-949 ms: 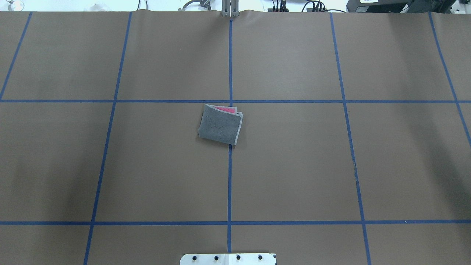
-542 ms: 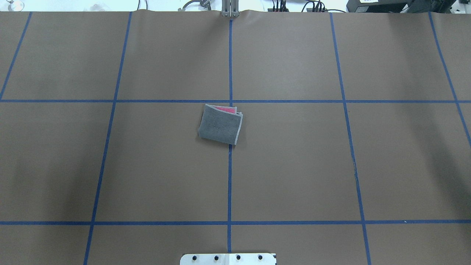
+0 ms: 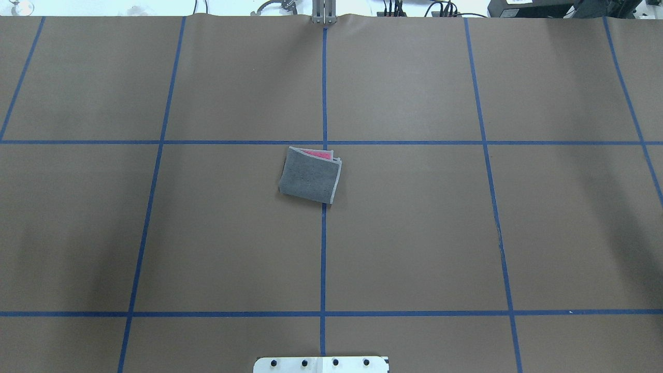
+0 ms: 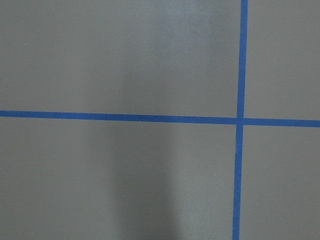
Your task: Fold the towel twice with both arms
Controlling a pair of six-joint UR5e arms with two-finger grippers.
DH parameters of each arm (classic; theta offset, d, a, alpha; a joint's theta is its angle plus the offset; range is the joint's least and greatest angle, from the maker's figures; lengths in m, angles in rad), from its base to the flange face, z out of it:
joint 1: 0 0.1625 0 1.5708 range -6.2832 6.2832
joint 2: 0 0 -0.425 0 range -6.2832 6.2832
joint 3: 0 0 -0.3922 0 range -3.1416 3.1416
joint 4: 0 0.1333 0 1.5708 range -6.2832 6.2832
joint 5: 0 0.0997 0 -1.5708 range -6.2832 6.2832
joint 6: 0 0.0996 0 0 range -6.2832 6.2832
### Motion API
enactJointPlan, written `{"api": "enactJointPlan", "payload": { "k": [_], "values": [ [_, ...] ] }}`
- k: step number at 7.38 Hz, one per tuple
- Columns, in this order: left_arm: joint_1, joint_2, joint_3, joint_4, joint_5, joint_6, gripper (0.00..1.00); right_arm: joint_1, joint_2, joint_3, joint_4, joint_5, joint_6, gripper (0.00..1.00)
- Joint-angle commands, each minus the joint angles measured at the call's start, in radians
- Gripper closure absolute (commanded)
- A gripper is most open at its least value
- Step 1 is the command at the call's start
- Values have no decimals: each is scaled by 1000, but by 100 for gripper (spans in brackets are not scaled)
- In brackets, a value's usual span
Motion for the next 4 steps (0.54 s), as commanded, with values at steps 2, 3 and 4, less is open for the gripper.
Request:
{"api": "enactJointPlan", "payload": {
  "k": [2, 3, 4],
  "values": [
    [-1, 2, 5, 3, 2, 0, 0, 1, -38, 3, -4, -10, 0, 0],
    [-4, 3, 7, 4, 1, -1, 0, 1, -42, 11, -3, -10, 2, 0],
    [-4, 3, 7, 6, -1, -3, 0, 1, -44, 3, 3, -11, 0, 0]
  ]
}}
